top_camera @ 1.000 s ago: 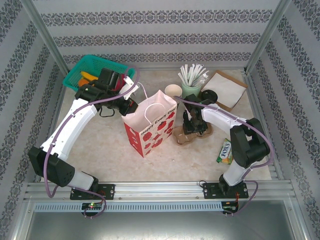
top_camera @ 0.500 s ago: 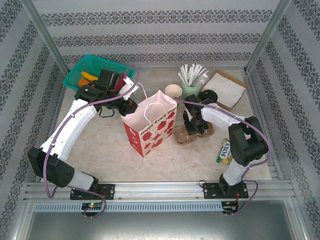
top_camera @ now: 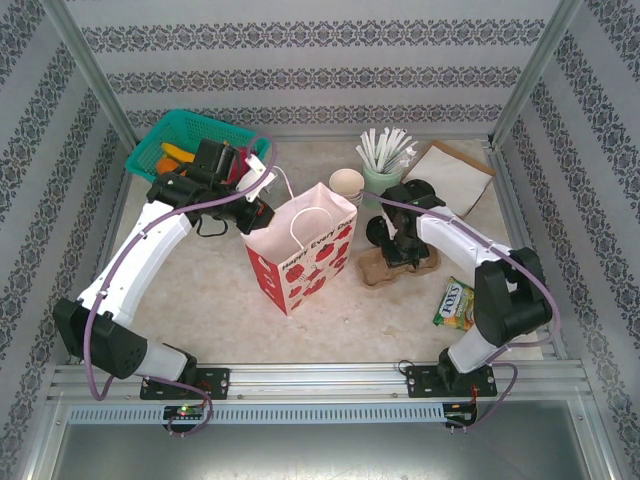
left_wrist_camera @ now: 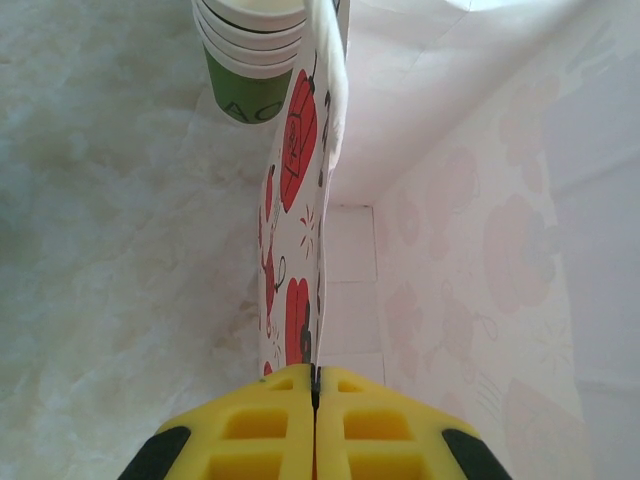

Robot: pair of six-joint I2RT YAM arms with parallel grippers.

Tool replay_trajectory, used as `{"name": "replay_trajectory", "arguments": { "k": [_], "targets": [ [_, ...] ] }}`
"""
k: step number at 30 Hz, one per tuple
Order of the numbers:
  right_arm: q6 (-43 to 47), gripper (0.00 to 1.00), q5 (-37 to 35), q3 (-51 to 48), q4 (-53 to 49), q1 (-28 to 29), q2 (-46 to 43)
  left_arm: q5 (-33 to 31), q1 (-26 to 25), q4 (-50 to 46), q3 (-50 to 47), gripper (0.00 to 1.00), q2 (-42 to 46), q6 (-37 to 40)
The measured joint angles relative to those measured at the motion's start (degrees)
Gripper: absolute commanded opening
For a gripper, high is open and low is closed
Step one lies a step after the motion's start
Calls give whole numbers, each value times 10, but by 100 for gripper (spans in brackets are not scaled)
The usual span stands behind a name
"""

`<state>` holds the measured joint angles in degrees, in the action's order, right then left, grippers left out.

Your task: Pack the takeout coffee

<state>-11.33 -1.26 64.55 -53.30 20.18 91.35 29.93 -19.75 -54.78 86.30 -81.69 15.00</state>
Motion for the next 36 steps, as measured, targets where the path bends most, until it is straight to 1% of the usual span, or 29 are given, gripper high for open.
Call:
{"name": "replay_trajectory", "arguments": {
  "k": [5,8,10,14,18,21,24,27,31,36],
  "targets": [
    [0,0,7,19,-40,-39,-31,1,0,0,-2,1,1,0],
    [0,0,22,64,-75,-70,-57,3,0,0,-2,1,1,0],
    [0,0,37,118,-102,-86,-73,7,0,0,-2,1,1,0],
    [4,0,62,239,-143,-91,-86,18,0,0,-2,0,1,0],
    [4,0,95,356,-187,-91,-79,32,0,0,-3,0,2,0],
    [-9,0,137,425,-205,-90,-65,42,0,0,-4,0,4,0],
    [-31,0,190,472,-207,-78,-47,50,0,0,-4,0,4,-1],
    [-57,0,250,501,-196,-49,-28,57,0,0,-4,0,4,-4],
    [-100,0,339,517,-152,-14,-2,63,0,1,-4,0,4,-7],
    [-142,0,429,538,-94,18,26,69,0,2,-4,0,4,-13]
  ]
}}
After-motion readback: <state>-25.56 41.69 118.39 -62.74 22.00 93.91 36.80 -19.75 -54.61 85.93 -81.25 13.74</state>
